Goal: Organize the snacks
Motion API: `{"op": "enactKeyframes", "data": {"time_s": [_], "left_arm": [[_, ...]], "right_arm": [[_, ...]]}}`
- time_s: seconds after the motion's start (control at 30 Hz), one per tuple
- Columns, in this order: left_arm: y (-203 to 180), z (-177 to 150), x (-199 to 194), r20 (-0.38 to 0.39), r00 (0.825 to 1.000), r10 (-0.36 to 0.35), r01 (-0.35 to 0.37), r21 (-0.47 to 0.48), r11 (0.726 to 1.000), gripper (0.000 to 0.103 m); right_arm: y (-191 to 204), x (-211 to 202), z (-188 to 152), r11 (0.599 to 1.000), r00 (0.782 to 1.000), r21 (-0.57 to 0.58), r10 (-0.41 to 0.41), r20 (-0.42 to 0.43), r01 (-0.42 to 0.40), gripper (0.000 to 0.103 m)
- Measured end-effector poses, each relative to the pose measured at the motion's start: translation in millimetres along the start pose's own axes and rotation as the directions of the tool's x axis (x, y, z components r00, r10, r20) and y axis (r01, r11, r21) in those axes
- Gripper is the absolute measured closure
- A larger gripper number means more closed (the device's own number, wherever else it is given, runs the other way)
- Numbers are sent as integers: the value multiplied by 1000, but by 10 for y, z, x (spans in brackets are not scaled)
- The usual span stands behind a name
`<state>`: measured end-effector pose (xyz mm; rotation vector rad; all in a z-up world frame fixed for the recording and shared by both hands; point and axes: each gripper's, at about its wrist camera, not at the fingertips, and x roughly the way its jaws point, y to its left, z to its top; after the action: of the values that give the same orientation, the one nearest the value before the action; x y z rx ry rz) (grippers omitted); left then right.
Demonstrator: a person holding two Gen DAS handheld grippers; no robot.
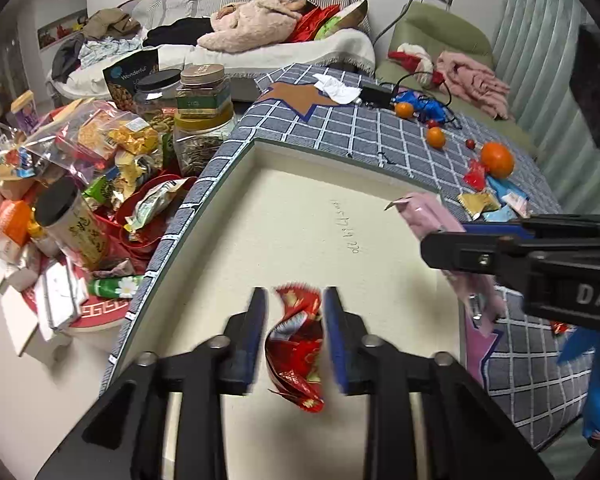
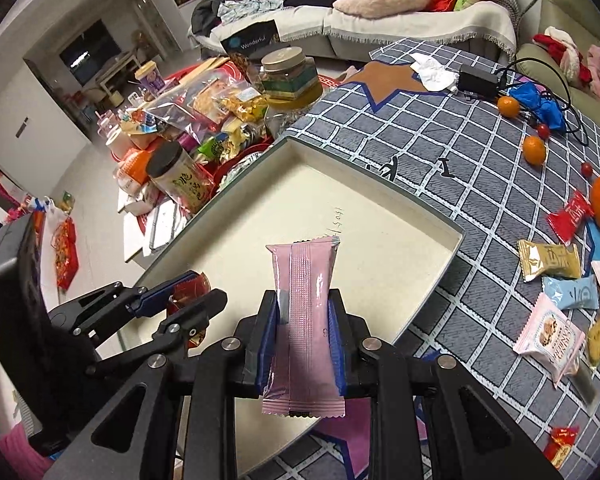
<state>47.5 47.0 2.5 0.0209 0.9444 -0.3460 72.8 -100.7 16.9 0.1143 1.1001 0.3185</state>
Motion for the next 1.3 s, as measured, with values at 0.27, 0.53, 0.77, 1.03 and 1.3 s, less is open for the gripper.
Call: {"op": "enactKeyframes", "data": {"time_s": [0.27,0.53,0.77,1.03,1.3], "left_arm": [[118,-41,-168,48,999,-6,8,-41,999,21],[-197,-41,-219,11,1000,-18,18,25,1000,21],[-828,15,-262,-5,998,-68,68,154,986,20],[-1758,39,43,-73,993,-88,107,314,943,20],[-2497,147,406,-21,996,-82,80,549,832,20]], "right_arm": [[-151,-64,-101,999,999,14,-42,7,42,6],[-720,-254,-476,988,997,130,-76,-19,78,6],[-1412,-574,-909,944,978,259,-207,-28,207,6],[-1926,-641,-1368,878,937,331,-336,-93,347,6],[-2058,-559,-1596,874,915,274,-397,-77,402,0]]}}
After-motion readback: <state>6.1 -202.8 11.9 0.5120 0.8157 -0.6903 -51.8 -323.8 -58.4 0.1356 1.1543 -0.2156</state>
